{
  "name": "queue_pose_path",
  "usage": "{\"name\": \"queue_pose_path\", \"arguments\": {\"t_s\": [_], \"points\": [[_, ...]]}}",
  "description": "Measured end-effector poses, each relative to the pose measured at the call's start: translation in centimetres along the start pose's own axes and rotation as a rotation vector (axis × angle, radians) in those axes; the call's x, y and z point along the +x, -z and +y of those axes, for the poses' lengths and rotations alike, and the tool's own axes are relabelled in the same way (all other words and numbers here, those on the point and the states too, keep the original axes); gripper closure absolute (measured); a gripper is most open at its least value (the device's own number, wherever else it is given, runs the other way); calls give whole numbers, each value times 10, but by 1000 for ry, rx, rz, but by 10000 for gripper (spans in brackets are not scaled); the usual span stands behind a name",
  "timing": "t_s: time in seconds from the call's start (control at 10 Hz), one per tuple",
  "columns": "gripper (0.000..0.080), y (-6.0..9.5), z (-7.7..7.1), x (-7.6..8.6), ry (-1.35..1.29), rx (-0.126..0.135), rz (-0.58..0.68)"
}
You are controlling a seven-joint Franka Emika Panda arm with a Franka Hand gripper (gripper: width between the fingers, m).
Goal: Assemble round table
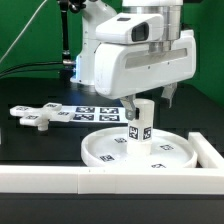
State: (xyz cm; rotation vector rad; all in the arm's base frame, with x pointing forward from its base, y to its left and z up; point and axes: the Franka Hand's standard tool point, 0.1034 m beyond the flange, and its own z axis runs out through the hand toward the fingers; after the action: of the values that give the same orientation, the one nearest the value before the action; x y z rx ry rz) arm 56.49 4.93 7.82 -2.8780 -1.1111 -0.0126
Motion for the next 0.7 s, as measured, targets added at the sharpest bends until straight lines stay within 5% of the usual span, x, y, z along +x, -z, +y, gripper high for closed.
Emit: {"name": "queue_pose_path", "arguments": {"t_s": [0.7], "points": [[150, -3, 4, -4, 530, -18, -30]]}}
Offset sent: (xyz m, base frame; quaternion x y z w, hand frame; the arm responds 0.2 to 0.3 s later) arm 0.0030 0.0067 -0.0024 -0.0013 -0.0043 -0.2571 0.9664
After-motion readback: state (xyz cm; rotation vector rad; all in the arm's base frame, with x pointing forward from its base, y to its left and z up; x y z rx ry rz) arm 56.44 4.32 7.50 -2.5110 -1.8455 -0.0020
